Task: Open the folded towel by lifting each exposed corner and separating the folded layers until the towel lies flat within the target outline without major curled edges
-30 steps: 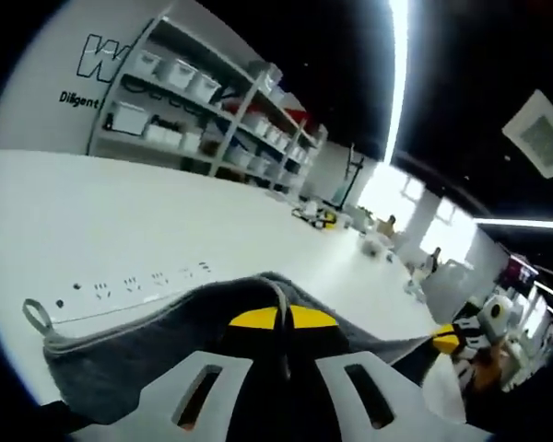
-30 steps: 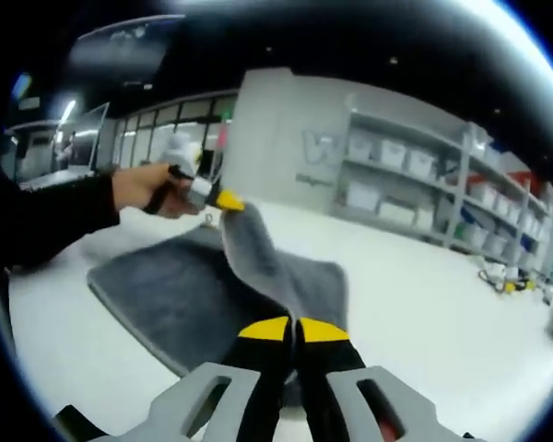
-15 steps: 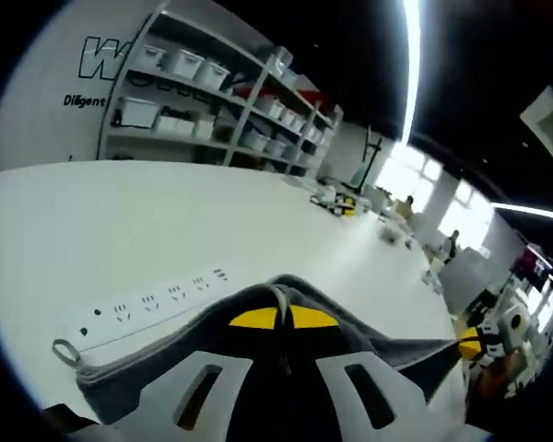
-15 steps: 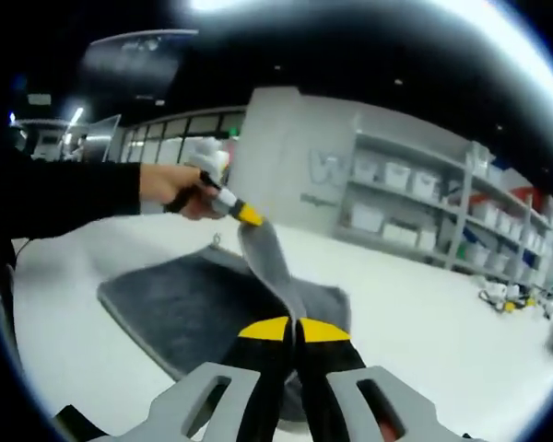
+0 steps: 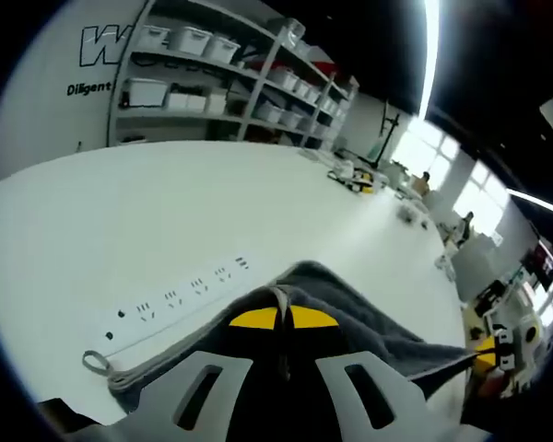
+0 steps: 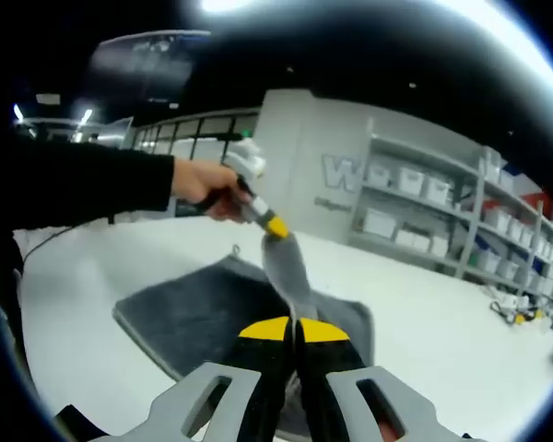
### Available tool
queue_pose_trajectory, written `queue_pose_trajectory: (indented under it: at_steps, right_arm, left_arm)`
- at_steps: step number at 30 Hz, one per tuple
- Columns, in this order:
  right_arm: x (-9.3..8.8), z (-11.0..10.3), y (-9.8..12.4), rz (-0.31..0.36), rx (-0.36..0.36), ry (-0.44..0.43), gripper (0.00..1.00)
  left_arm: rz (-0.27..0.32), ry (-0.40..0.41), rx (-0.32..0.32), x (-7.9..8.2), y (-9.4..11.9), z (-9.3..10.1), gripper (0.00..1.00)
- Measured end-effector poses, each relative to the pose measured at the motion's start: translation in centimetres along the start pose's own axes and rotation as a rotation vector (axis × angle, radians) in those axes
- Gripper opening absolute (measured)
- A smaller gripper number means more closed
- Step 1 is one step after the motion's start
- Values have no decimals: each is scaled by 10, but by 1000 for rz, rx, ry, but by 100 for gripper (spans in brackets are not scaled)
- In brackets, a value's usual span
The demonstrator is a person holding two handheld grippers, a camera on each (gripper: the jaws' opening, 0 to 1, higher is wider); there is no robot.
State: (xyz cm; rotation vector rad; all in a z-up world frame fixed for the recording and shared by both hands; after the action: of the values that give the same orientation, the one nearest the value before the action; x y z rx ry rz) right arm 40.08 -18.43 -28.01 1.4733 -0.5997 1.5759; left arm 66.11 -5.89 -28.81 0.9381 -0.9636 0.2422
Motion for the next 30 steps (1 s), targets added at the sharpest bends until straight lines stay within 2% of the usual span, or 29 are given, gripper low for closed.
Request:
queue_pose_trajectory:
  at_steps: [2,4,6,11,13,15,17,18,22,26,30]
  right_arm:
    - [3,-5,-3,6,13,14,0]
    - [6,-13,-7,5,22,38,0]
    - [10,-17,-10,12,35,45,0]
    - [19,-32,-19,30,65,58,0]
    - [22,-37,-23,31,76,74,0]
    - [24,-44,-27,27,80,99,0]
    - [27,-50,-30,21,87,116,0]
    - [29,-53,-31,19,92,132,0]
    - [36,-62,-33,20,103,160,0]
    - [42,-75,-41,13,117,185,0]
    - [52,-91,-48,20,143,207,0]
  left_arm:
    - [-3,-25,43,-2,0,-7,1]
    - [5,-91,98,-4,0,-15,1]
    - [21,-76,84,-3,5,-12,1]
    - [35,-102,78,2,17,-10,1]
    - [48,-184,56,5,19,-10,1]
    - [59,-235,74,5,21,-13,1]
    - [39,-319,135,-2,21,-23,1]
    - [11,-360,165,-11,20,-29,1]
    - [47,-330,122,-10,25,-27,1]
    - [29,-319,136,-11,29,-36,1]
    - [51,-267,156,-5,39,-45,1]
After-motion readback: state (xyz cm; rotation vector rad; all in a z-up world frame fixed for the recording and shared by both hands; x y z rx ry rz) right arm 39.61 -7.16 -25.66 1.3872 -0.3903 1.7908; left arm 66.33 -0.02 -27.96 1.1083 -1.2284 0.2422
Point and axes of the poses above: the point that each gripper's makers call its tool centre point, and the gripper's own axes: y roughly backward along the fingers, z roughly to its right, x roughly out of its top, the point moved 2 cm from there along y, roughly backward along the fingers, and after that the axes turned 12 degrees about x, right-handed, at the moved point
